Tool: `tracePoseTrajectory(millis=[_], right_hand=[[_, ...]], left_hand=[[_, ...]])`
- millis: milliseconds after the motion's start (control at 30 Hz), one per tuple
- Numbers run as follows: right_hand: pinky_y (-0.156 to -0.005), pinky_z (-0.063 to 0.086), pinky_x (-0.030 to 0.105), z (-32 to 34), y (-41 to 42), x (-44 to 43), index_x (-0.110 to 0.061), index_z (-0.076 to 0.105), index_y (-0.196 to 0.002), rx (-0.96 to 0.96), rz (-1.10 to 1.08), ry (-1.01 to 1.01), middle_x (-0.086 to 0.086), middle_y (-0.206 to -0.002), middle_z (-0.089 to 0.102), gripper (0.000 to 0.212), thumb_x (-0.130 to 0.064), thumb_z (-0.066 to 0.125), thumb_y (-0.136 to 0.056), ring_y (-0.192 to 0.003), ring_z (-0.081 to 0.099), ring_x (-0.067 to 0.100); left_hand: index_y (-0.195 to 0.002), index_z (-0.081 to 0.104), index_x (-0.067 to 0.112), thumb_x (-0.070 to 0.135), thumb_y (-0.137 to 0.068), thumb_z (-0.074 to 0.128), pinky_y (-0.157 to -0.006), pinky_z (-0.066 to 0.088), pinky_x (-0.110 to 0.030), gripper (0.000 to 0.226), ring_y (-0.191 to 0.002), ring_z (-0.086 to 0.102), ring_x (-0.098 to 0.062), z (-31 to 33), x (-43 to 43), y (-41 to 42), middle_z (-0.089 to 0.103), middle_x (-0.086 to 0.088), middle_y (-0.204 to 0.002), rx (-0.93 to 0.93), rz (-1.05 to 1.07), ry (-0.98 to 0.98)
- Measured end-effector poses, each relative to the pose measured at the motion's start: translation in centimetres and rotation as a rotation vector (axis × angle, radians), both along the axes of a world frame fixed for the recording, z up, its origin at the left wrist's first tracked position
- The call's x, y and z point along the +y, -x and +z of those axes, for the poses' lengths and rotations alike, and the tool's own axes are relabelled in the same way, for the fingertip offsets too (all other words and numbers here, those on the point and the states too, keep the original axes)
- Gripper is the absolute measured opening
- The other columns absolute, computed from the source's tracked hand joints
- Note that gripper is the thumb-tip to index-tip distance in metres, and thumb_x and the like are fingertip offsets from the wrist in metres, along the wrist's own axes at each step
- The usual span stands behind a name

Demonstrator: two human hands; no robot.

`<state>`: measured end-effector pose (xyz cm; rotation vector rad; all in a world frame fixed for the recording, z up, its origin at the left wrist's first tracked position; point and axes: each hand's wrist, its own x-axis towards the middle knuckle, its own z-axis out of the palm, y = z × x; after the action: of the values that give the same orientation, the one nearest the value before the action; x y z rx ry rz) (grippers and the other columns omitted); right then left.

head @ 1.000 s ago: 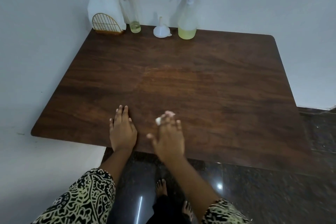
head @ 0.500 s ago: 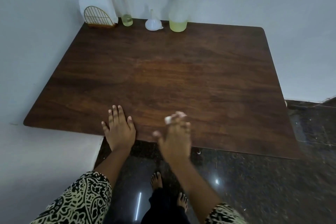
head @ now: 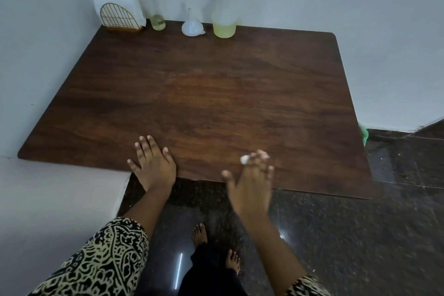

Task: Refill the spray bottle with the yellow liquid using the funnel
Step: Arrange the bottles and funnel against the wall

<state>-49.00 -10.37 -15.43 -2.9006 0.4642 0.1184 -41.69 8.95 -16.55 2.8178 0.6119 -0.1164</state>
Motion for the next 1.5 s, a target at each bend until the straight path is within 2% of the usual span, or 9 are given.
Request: tracePoseTrajectory(millis=[200, 400, 500, 600, 733, 1000, 1133, 1267, 1500], right_hand=[[-0.112, 0.015, 0.045, -0.3, 0.4, 4.0, -0.008, 0.043, -0.140, 0.003, 0.516, 0.044, 0.007, -0.148, 0.041, 0.085, -0.070, 0.020, -0.086, -0.139, 0.034, 0.019], [-0.115, 0.015, 0.050, -0.6, 0.9, -7.0, 0.004, 0.028, -0.143, 0.001, -0.116, 0.090, 0.020, -0.152, 0.028, 0.098, -0.070, 0.003, -0.085, -0.144, 0.022, 0.030], [-0.118, 0.011, 0.049, -0.2, -1.6, -2.9, 0.005, 0.018, -0.146, 0.031, -0.162, 0.008, 0.023, -0.155, 0.017, 0.095, -0.069, 0.017, -0.087, -0.145, 0.011, 0.034], [-0.117, 0.005, 0.044, -0.1, -5.5, 4.9, -0.001, 0.019, -0.148, -0.005, 0.148, -0.105, 0.016, -0.157, 0.016, 0.084, -0.061, 0.034, -0.091, -0.147, 0.007, 0.030], [-0.117, -0.005, 0.044, 0.7, -8.8, 10.0, -0.010, 0.012, -0.151, 0.058, 0.666, -0.099, 0.005, -0.160, 0.008, 0.065, -0.047, 0.027, -0.099, -0.147, 0.000, 0.016], [-0.116, 0.001, 0.051, -0.7, -10.9, 0.6, -0.005, 0.009, -0.150, 0.034, -0.085, -0.034, 0.009, -0.160, 0.006, 0.075, -0.055, 0.027, -0.096, -0.148, 0.000, 0.021], [-0.116, 0.006, 0.048, -1.0, -12.4, 6.6, -0.006, 0.021, -0.148, -0.075, 0.237, -0.111, 0.011, -0.157, 0.017, 0.072, -0.050, 0.040, -0.094, -0.147, 0.009, 0.024], [-0.114, -0.001, 0.045, -0.9, -12.7, 8.6, -0.009, 0.026, -0.147, -0.034, 0.513, -0.059, 0.006, -0.157, 0.023, 0.076, -0.058, 0.017, -0.090, -0.146, 0.014, 0.017], [-0.118, 0.006, 0.049, -0.8, -11.6, -5.1, 0.001, 0.012, -0.148, 0.009, -0.356, -0.007, 0.016, -0.158, 0.013, 0.081, -0.055, 0.034, -0.094, -0.147, 0.005, 0.025]], left_hand=[[-0.153, 0.013, 0.008, 0.032, -0.102, 0.027, -0.116, 0.003, -0.056, 0.058, -0.149, 0.002, -0.024, 0.0, -0.6, 0.7, 0.008, -0.009, -0.162, 0.000, -0.023, -0.002], [-0.153, 0.014, 0.008, 0.032, -0.102, 0.028, -0.116, 0.005, -0.056, 0.058, -0.149, 0.005, -0.025, 0.0, -0.7, 0.7, 0.010, -0.010, -0.162, -0.019, -0.025, -0.003], [-0.152, 0.017, 0.008, 0.032, -0.102, 0.031, -0.115, 0.007, -0.056, 0.058, -0.149, 0.009, -0.026, 0.3, -0.7, 0.7, 0.014, -0.011, -0.161, -0.014, -0.023, 0.007], [-0.149, 0.029, 0.007, 0.032, -0.099, 0.040, -0.112, 0.016, -0.056, 0.057, -0.145, 0.021, -0.031, 0.6, -0.3, 0.5, 0.025, -0.014, -0.157, -0.012, -0.052, -0.012], [-0.134, 0.052, 0.012, 0.025, -0.094, 0.050, -0.095, 0.038, -0.052, 0.041, -0.122, 0.049, -0.037, 0.7, 2.8, 0.0, 0.051, -0.015, -0.138, -0.119, -0.169, -0.053], [-0.129, 0.058, 0.019, 0.035, -0.091, 0.033, -0.086, 0.044, -0.050, 0.048, -0.114, 0.054, -0.033, -0.2, 6.2, -0.1, 0.058, -0.010, -0.129, -0.212, -0.328, -0.087], [-0.127, 0.057, 0.020, 0.033, -0.087, 0.038, -0.091, 0.040, -0.052, 0.046, -0.120, 0.049, -0.033, 0.3, 4.9, -2.1, 0.054, -0.011, -0.132, -0.186, -0.257, -0.009], [-0.134, 0.052, 0.021, 0.029, -0.093, 0.052, -0.101, 0.031, -0.053, 0.043, -0.132, 0.039, -0.032, 0.0, 4.5, -6.4, 0.043, -0.011, -0.145, -0.154, -0.277, 0.008], [-0.137, 0.049, 0.018, 0.034, -0.095, 0.051, -0.105, 0.027, -0.053, 0.045, -0.135, 0.034, -0.033, 0.1, 6.1, -13.5, 0.041, -0.012, -0.147, -0.168, -0.269, -0.017]])
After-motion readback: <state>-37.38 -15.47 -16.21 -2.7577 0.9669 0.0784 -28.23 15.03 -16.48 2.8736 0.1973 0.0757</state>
